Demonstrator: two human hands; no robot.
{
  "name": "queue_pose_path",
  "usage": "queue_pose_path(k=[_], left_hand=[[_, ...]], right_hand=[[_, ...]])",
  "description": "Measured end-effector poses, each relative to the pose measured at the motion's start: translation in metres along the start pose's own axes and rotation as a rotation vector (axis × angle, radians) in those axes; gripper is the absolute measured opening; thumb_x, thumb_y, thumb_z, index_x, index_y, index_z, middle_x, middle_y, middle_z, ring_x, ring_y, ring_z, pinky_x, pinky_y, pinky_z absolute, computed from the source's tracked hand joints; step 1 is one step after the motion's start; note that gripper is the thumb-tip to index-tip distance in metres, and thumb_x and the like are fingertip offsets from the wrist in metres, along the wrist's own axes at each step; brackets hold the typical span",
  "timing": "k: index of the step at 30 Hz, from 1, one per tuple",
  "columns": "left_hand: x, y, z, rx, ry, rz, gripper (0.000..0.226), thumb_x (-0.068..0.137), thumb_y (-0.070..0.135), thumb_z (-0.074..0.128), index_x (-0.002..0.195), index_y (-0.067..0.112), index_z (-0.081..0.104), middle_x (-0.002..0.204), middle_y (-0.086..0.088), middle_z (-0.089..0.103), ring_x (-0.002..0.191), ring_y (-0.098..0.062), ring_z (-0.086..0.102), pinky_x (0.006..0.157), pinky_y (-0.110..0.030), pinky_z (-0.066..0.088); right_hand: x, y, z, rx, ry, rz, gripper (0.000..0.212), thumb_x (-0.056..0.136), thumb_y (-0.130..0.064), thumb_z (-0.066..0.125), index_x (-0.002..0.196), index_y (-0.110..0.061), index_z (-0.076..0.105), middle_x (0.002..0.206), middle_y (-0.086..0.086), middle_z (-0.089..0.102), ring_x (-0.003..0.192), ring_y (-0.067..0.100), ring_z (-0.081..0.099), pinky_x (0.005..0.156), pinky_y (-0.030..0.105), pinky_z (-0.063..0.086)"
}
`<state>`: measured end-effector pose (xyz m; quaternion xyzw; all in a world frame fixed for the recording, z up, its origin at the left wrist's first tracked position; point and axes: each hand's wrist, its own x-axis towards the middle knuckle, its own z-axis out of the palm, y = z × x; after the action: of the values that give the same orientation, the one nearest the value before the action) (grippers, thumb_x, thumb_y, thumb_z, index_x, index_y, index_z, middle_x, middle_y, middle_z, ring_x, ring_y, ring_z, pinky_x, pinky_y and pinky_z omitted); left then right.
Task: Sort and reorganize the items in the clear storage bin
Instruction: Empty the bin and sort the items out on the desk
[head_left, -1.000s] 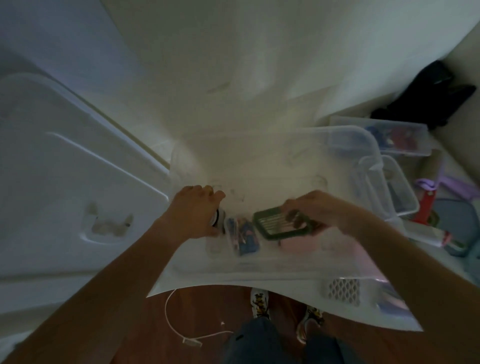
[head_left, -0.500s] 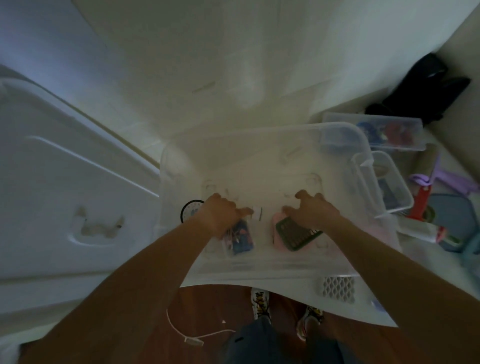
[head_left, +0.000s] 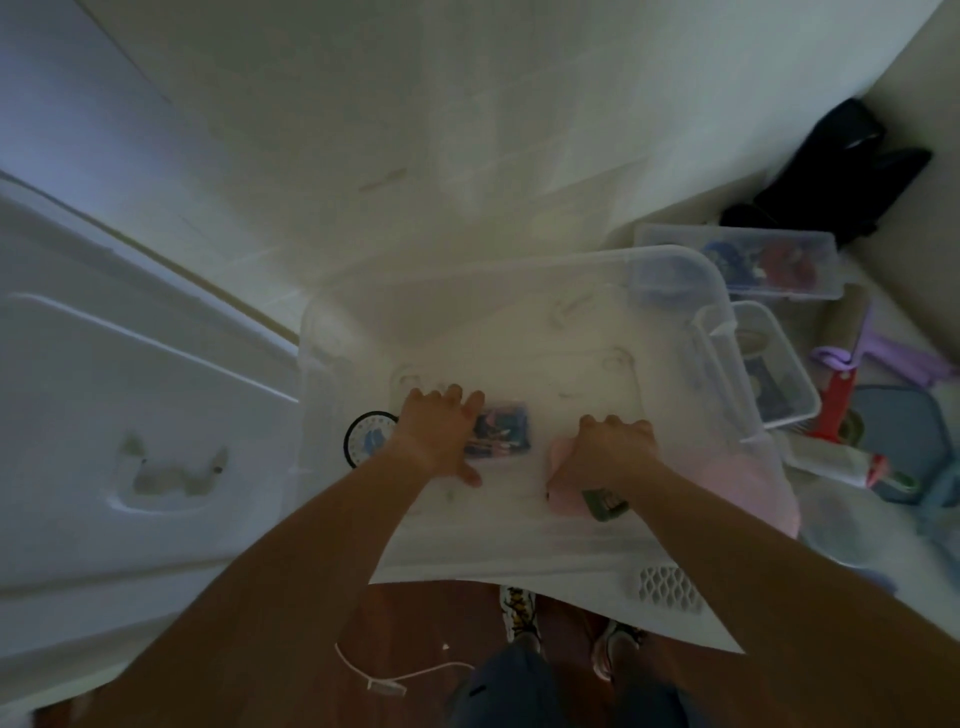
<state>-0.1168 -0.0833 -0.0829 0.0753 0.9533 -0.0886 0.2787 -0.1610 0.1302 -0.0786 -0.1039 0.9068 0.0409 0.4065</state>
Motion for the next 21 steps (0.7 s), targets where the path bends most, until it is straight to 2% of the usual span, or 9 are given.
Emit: queue_pose_path(k=[3,6,9,10,12,14,16,18,21], left_hand=[[0.009,0.006,0.000,-0.022,0.002,-0.005,0.092,0.072,0.056,0.078,0.139,0.012,0.031,0.130,-0.011,0.048,0.109,-0.030,0.059,0.085,-0.040,0.047],[0.021,0.011,-0.004,-0.223,-0.015,-0.042,0.089,0.070,0.044,0.084,0.133,0.008,0.034,0.128,-0.014,0.047,0.109,-0.033,0.060,0.085,-0.042,0.052],[0.040,0.018,-0.016,-0.431,0.047,-0.090,0.087,0.069,0.038,0.087,0.131,0.004,0.036,0.129,-0.016,0.045,0.111,-0.035,0.057,0.089,-0.041,0.048],[0.046,0.022,-0.020,-0.492,0.067,-0.105,0.088,0.068,0.037,0.087,0.131,0.003,0.035,0.130,-0.017,0.044,0.114,-0.036,0.055,0.090,-0.041,0.047],[0.060,0.032,-0.030,-0.611,0.070,-0.126,0.096,0.066,0.035,0.090,0.137,0.003,0.033,0.134,-0.018,0.043,0.121,-0.035,0.050,0.096,-0.040,0.045],[0.070,0.044,-0.039,-0.694,0.056,-0.111,0.101,0.065,0.030,0.091,0.142,0.002,0.032,0.137,-0.019,0.044,0.126,-0.033,0.047,0.101,-0.038,0.043],[0.074,0.055,-0.046,-0.741,0.054,-0.079,0.099,0.068,0.022,0.089,0.145,0.002,0.030,0.141,-0.020,0.043,0.129,-0.032,0.045,0.103,-0.035,0.041],[0.074,0.063,-0.050,-0.837,0.044,-0.108,0.097,0.074,0.014,0.084,0.149,0.002,0.025,0.145,-0.022,0.042,0.131,-0.033,0.045,0.104,-0.035,0.042],[0.064,0.070,-0.047,-1.007,0.047,-0.327,0.078,0.083,0.026,0.075,0.143,0.001,0.031,0.143,-0.021,0.048,0.128,-0.033,0.051,0.102,-0.035,0.046]], right_hand=[[-0.002,-0.002,-0.005,0.085,-0.072,0.014,0.094,0.059,-0.078,0.061,0.131,-0.021,0.041,0.123,0.009,0.051,0.118,0.028,0.049,0.098,0.042,0.035],[-0.009,-0.009,-0.017,0.270,-0.208,0.049,0.101,0.060,-0.081,0.063,0.138,-0.021,0.039,0.137,0.011,0.044,0.127,0.029,0.042,0.105,0.040,0.035],[-0.015,-0.008,-0.026,0.572,-0.379,0.028,0.072,0.068,-0.070,0.063,0.120,-0.022,0.051,0.124,0.009,0.055,0.113,0.026,0.055,0.102,0.039,0.045],[-0.016,-0.007,-0.027,0.609,-0.388,0.015,0.064,0.070,-0.066,0.060,0.116,-0.022,0.054,0.120,0.008,0.059,0.109,0.025,0.058,0.101,0.039,0.047],[-0.015,-0.001,-0.024,0.528,-0.310,0.007,0.062,0.075,-0.060,0.054,0.122,-0.020,0.053,0.124,0.007,0.055,0.116,0.027,0.052,0.104,0.039,0.042],[-0.015,0.007,-0.020,0.341,-0.170,-0.008,0.049,0.083,-0.047,0.052,0.122,-0.017,0.051,0.124,0.010,0.052,0.113,0.029,0.047,0.098,0.037,0.039],[-0.015,0.019,-0.014,0.248,-0.071,-0.020,0.028,0.086,-0.033,0.053,0.108,-0.016,0.053,0.116,0.010,0.056,0.102,0.028,0.053,0.086,0.034,0.042],[-0.018,0.030,-0.013,0.259,-0.058,0.001,0.016,0.086,-0.027,0.055,0.097,-0.015,0.053,0.111,0.009,0.062,0.097,0.026,0.060,0.077,0.031,0.046],[-0.029,0.039,-0.015,0.332,0.010,-0.007,0.031,0.084,-0.026,0.060,0.110,-0.010,0.055,0.115,0.013,0.062,0.106,0.030,0.062,0.081,0.032,0.049]])
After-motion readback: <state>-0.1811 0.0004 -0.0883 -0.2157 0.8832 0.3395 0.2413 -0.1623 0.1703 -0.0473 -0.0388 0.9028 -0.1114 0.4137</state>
